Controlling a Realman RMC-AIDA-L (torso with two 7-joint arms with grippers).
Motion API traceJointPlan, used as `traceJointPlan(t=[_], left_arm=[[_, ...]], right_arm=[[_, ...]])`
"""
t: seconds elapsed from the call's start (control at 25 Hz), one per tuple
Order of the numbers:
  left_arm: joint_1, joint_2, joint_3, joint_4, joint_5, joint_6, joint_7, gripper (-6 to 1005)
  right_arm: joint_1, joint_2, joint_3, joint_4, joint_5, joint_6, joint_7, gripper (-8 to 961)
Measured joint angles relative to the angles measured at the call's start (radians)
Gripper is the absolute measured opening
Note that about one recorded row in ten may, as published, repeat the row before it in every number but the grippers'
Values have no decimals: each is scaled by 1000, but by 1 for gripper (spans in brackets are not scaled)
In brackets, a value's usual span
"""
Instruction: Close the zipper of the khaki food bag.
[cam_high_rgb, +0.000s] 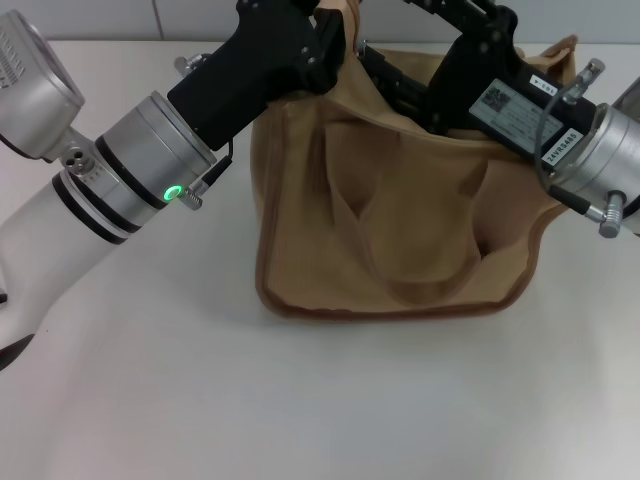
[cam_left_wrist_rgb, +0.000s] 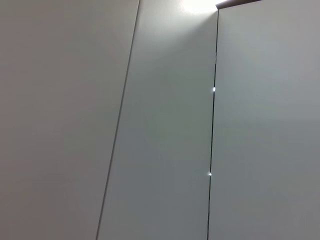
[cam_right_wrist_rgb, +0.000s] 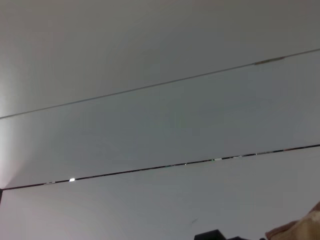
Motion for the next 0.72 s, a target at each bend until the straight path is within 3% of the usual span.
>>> traceJointPlan(t=[0.72], left_arm=[[-10,0,-12,-7,1,-6,1,16]], right_arm=[[-15,-1,-7,0,-9,24,-23,764]])
